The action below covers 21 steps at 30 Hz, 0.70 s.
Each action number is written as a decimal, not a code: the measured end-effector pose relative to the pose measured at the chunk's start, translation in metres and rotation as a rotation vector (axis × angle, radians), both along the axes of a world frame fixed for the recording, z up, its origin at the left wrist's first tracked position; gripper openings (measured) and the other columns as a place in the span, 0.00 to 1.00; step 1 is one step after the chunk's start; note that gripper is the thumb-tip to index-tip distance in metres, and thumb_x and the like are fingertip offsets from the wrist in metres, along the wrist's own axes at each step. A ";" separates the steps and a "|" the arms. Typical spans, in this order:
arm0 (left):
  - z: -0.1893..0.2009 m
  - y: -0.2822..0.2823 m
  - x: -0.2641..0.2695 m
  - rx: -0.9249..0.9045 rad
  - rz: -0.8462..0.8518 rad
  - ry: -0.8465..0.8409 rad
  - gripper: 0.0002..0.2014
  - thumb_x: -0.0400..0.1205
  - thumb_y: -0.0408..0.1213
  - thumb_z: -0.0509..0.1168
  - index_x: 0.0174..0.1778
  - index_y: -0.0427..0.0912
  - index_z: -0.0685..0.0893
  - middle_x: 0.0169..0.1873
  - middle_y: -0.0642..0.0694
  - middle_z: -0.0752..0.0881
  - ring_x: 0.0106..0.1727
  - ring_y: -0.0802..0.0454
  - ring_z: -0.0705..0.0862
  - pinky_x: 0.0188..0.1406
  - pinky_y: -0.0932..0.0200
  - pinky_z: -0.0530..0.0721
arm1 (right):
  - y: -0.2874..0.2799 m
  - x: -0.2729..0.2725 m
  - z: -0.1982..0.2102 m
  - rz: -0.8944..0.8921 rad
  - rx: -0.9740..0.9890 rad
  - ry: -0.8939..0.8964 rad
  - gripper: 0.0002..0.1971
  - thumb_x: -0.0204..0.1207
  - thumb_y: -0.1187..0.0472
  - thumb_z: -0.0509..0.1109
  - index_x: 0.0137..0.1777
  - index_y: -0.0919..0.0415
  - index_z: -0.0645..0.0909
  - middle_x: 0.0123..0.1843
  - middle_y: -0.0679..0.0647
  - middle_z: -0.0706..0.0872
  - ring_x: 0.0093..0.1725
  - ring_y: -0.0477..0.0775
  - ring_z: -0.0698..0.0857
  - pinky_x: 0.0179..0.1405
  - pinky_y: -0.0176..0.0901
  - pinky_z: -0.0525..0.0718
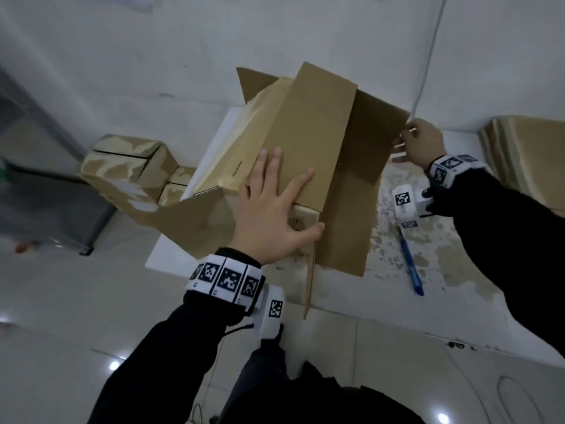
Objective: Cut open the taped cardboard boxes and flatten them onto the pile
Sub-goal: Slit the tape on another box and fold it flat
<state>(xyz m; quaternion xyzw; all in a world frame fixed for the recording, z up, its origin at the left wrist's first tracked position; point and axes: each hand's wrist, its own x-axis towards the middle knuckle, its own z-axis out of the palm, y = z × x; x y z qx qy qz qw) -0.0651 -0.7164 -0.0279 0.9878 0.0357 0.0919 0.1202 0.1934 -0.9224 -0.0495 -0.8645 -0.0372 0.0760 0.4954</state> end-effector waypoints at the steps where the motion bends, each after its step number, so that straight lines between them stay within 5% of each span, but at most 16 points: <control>1: -0.001 -0.001 0.004 0.000 0.004 -0.004 0.42 0.68 0.73 0.50 0.81 0.63 0.59 0.84 0.42 0.43 0.84 0.44 0.35 0.78 0.35 0.46 | -0.003 -0.009 0.002 -0.012 0.028 0.002 0.14 0.84 0.62 0.60 0.67 0.64 0.68 0.55 0.67 0.83 0.42 0.57 0.86 0.52 0.61 0.86; 5: 0.001 -0.001 0.041 0.006 0.022 0.026 0.43 0.69 0.77 0.46 0.81 0.63 0.59 0.84 0.42 0.42 0.83 0.43 0.36 0.78 0.35 0.44 | -0.007 -0.109 -0.003 0.184 0.239 -0.011 0.36 0.74 0.34 0.63 0.78 0.49 0.60 0.67 0.53 0.78 0.64 0.53 0.81 0.65 0.55 0.81; 7: 0.000 -0.003 0.065 0.012 0.025 0.035 0.44 0.69 0.79 0.44 0.81 0.62 0.60 0.84 0.41 0.42 0.83 0.41 0.36 0.79 0.34 0.44 | -0.003 -0.179 -0.015 0.367 0.409 0.028 0.41 0.70 0.29 0.62 0.80 0.44 0.58 0.73 0.45 0.74 0.72 0.48 0.75 0.70 0.51 0.75; 10: -0.005 -0.006 0.098 0.036 -0.008 0.070 0.46 0.70 0.80 0.39 0.82 0.60 0.58 0.84 0.40 0.42 0.83 0.40 0.34 0.78 0.32 0.43 | 0.015 -0.240 -0.034 0.451 0.402 0.038 0.33 0.75 0.41 0.67 0.77 0.37 0.57 0.74 0.34 0.71 0.73 0.36 0.72 0.70 0.38 0.74; 12: -0.011 0.000 0.114 0.000 -0.103 0.075 0.47 0.69 0.80 0.38 0.82 0.58 0.59 0.84 0.42 0.44 0.83 0.42 0.35 0.79 0.31 0.43 | 0.024 -0.230 -0.048 0.245 0.294 -0.051 0.19 0.80 0.54 0.65 0.70 0.46 0.67 0.60 0.38 0.81 0.56 0.28 0.80 0.53 0.36 0.80; 13: -0.016 0.005 0.120 -0.043 -0.175 0.083 0.47 0.69 0.80 0.39 0.82 0.58 0.61 0.85 0.45 0.45 0.84 0.44 0.36 0.79 0.32 0.43 | 0.024 -0.219 -0.056 0.089 0.256 -0.070 0.14 0.81 0.59 0.62 0.66 0.54 0.72 0.53 0.43 0.84 0.50 0.31 0.82 0.47 0.41 0.80; 15: -0.032 0.019 0.132 -0.035 -0.301 0.125 0.50 0.65 0.82 0.46 0.81 0.57 0.61 0.85 0.48 0.44 0.83 0.47 0.35 0.80 0.32 0.42 | 0.020 -0.194 -0.068 -0.108 0.236 -0.046 0.16 0.82 0.65 0.61 0.69 0.63 0.73 0.56 0.53 0.85 0.53 0.46 0.84 0.50 0.46 0.81; 18: -0.064 0.037 0.153 0.175 -0.369 0.251 0.58 0.61 0.78 0.63 0.83 0.57 0.51 0.84 0.48 0.36 0.82 0.45 0.30 0.78 0.26 0.47 | 0.019 -0.170 -0.083 -0.120 0.221 -0.015 0.18 0.82 0.65 0.61 0.72 0.62 0.72 0.63 0.53 0.83 0.61 0.50 0.82 0.61 0.44 0.81; 21: -0.099 0.043 0.166 0.211 -0.375 0.447 0.57 0.64 0.66 0.74 0.84 0.55 0.50 0.83 0.49 0.34 0.82 0.47 0.30 0.74 0.22 0.56 | 0.027 -0.147 -0.101 -0.174 0.128 0.109 0.18 0.82 0.62 0.62 0.70 0.62 0.73 0.60 0.58 0.85 0.59 0.57 0.83 0.61 0.55 0.82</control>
